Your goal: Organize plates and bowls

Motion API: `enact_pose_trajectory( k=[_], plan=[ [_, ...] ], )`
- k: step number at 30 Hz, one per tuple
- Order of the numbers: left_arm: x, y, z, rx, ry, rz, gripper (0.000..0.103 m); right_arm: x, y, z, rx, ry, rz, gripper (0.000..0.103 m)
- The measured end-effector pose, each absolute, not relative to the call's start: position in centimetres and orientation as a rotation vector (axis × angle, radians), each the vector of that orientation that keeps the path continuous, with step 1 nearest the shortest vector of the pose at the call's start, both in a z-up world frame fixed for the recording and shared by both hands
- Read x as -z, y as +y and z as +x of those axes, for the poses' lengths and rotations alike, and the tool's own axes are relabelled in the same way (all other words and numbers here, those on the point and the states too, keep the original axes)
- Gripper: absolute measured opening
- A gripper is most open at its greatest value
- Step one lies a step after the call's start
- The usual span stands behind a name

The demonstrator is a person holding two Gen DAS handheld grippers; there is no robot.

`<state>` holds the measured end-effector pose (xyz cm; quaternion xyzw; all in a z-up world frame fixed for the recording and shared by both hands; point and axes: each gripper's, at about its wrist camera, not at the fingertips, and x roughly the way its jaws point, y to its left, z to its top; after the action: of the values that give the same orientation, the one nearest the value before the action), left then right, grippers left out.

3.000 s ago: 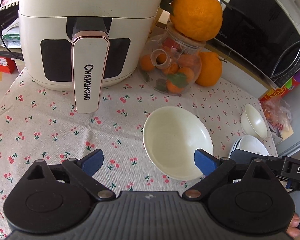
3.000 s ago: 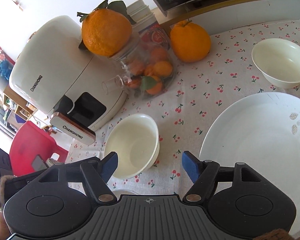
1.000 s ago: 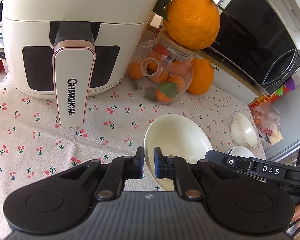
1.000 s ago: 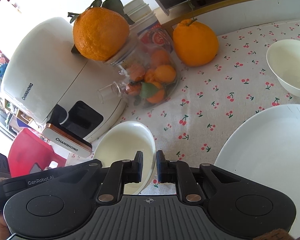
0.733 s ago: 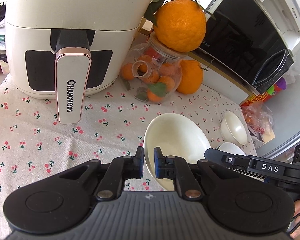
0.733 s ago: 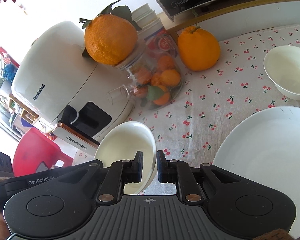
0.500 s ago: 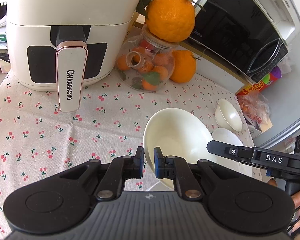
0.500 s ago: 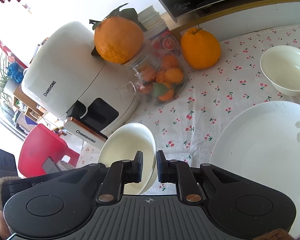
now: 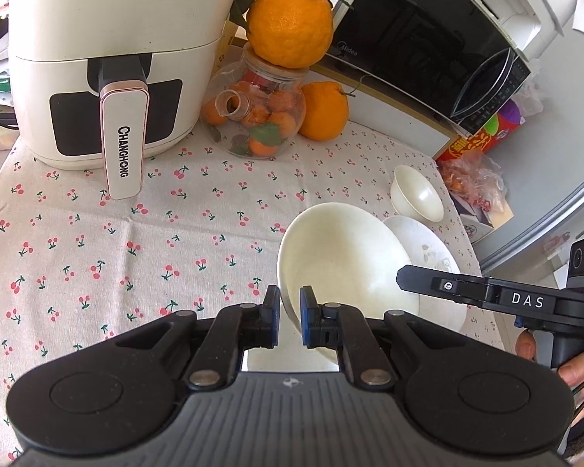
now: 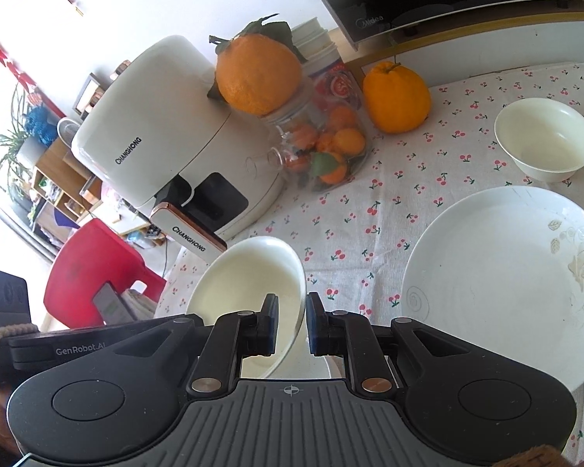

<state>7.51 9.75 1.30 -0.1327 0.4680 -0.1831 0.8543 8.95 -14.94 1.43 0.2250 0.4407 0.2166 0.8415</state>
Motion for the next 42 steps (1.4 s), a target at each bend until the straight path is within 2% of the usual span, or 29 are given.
enact_pose_trajectory(
  k=[23,42],
  plan=[
    [1.0,7.6,6.0,0.343,1.115,-0.037,0.01,0.8,-12.4,6.4,-0.428,1.095,0.318,0.016],
    [1.7,6.8,6.1,0.343,1.136,0.009,0.01,1.2,-11.3,6.0,-0.426,1.106,0.225,0.018]
  ],
)
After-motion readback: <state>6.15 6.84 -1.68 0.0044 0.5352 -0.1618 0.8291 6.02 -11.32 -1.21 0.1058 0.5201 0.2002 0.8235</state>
